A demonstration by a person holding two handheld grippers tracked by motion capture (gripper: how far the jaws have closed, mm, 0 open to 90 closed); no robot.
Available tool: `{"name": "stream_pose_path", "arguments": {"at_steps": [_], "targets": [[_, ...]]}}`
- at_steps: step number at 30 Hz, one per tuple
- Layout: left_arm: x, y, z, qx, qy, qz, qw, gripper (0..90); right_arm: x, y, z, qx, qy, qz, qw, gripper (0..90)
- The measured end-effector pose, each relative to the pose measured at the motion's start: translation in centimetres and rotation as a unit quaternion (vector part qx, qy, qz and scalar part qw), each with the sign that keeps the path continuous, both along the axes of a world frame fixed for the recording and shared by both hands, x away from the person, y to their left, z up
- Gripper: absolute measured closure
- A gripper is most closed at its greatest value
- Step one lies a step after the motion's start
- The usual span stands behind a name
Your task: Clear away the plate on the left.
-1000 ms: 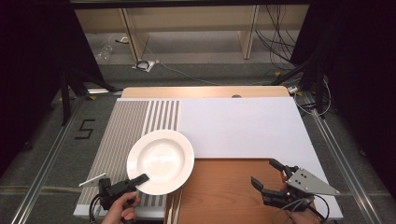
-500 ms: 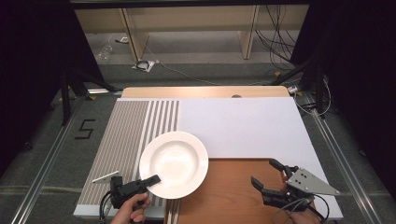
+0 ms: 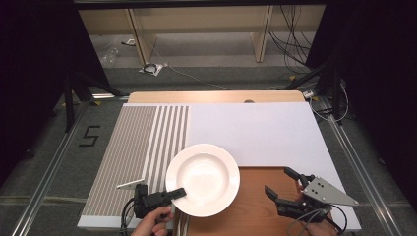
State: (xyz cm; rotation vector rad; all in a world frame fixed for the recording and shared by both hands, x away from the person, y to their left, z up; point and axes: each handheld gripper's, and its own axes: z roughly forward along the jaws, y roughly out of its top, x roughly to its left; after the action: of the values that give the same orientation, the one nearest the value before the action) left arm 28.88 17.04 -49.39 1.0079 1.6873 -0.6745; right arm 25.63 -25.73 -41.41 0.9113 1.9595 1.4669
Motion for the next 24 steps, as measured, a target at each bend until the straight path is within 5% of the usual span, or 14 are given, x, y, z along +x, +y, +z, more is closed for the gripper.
{"name": "stream_pose_path", "arguments": {"at_steps": [24], "targets": [[0.0,-4.7,-0.4,0.017,-0.003,-0.078,0.9968,78.3,-0.1,-0.1,0.0,0.001,0.0,0.0,1.0,18.7]]}}
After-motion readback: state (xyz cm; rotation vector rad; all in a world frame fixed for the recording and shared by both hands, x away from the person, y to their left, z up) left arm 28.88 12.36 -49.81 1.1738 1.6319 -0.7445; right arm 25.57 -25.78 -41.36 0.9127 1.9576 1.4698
